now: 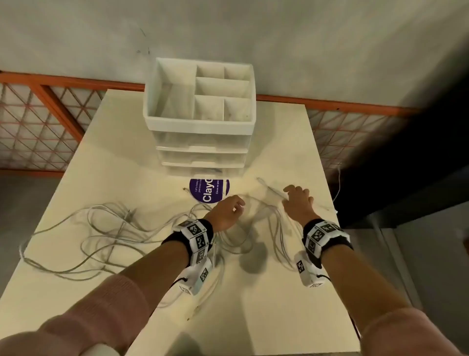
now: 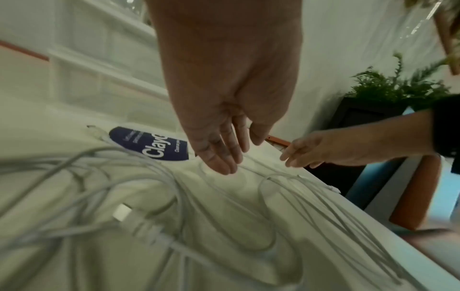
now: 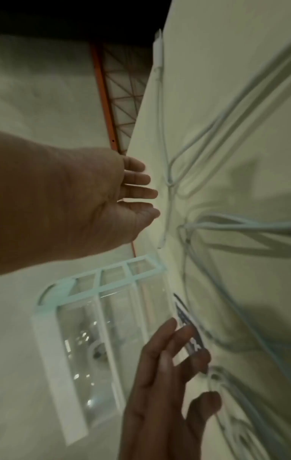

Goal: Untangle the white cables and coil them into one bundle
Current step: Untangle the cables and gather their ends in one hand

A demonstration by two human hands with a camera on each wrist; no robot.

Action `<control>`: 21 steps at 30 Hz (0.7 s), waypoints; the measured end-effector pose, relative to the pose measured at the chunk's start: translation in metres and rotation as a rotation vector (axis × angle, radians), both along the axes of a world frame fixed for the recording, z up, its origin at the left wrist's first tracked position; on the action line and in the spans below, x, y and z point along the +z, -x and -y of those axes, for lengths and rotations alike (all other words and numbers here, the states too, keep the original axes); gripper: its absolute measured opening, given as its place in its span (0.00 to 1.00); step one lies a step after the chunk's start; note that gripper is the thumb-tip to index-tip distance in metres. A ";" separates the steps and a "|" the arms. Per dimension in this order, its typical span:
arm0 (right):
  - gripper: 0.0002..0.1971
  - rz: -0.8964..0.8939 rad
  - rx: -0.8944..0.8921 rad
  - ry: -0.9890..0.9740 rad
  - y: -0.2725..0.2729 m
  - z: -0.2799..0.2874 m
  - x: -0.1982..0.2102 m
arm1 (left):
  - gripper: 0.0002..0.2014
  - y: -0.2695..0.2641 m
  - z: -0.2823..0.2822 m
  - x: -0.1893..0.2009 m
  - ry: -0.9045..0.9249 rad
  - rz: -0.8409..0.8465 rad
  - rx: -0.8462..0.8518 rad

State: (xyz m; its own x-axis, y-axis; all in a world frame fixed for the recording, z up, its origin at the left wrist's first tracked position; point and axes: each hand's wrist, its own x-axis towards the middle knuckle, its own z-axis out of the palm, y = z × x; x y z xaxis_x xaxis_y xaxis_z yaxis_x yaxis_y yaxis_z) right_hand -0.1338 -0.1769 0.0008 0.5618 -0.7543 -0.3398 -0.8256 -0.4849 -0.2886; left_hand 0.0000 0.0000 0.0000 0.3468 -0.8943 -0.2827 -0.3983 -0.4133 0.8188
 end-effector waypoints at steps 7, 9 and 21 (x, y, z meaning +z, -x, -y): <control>0.13 0.022 0.068 -0.007 -0.015 -0.018 -0.006 | 0.14 -0.001 0.012 -0.003 -0.022 -0.260 0.184; 0.10 0.224 0.139 -0.037 -0.017 -0.029 0.007 | 0.19 -0.001 0.015 0.006 0.024 -0.360 0.257; 0.07 0.161 0.416 -0.301 -0.006 -0.048 0.028 | 0.21 -0.037 -0.004 0.087 0.697 -0.386 0.756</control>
State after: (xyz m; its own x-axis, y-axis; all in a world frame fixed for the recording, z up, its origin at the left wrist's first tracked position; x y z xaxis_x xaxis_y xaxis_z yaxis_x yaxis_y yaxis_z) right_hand -0.1275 -0.1284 0.0284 0.8552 -0.3396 -0.3915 -0.5153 -0.6379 -0.5723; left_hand 0.0374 0.0044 0.0873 0.8696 -0.4937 -0.0052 0.0960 0.1588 0.9826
